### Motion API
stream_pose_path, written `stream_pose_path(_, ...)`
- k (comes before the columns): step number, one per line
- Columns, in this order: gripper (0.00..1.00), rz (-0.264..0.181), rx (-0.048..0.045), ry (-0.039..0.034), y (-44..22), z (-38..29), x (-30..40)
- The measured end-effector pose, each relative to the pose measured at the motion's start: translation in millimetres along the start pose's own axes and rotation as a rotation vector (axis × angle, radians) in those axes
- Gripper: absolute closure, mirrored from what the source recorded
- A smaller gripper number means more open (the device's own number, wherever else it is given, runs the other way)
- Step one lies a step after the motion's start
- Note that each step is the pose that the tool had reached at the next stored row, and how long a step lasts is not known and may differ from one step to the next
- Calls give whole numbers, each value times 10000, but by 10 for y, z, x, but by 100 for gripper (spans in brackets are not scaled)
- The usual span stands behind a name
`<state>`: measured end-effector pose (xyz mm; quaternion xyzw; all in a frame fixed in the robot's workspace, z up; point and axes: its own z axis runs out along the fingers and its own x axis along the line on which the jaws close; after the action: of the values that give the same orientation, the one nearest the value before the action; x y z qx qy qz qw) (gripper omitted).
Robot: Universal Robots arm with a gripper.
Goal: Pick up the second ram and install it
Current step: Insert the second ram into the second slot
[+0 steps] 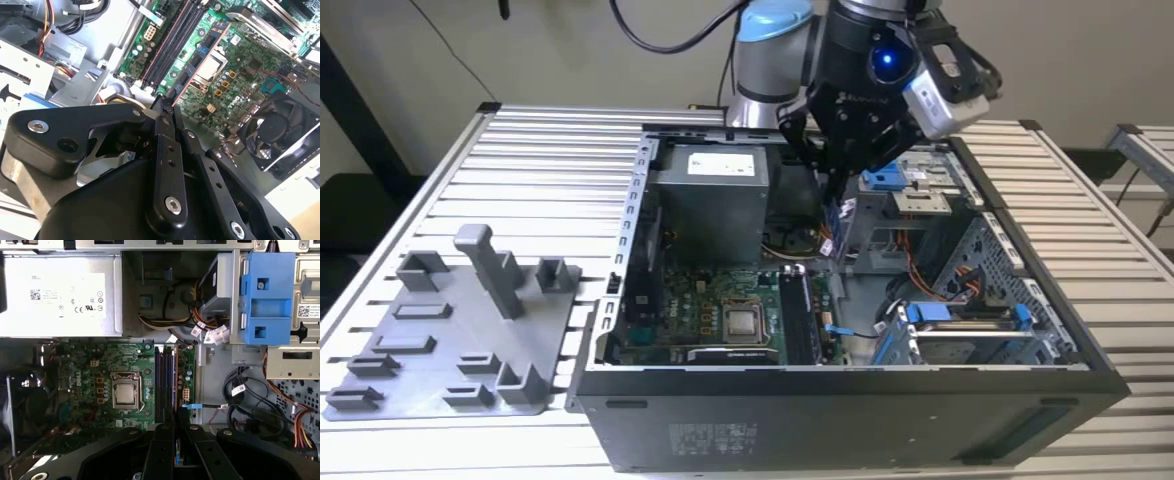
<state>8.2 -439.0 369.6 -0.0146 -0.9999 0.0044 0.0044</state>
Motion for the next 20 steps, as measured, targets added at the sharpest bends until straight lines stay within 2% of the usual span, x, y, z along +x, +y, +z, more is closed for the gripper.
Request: stream_pose_path(20, 86, 0, 52, -2, 0, 66, -1)
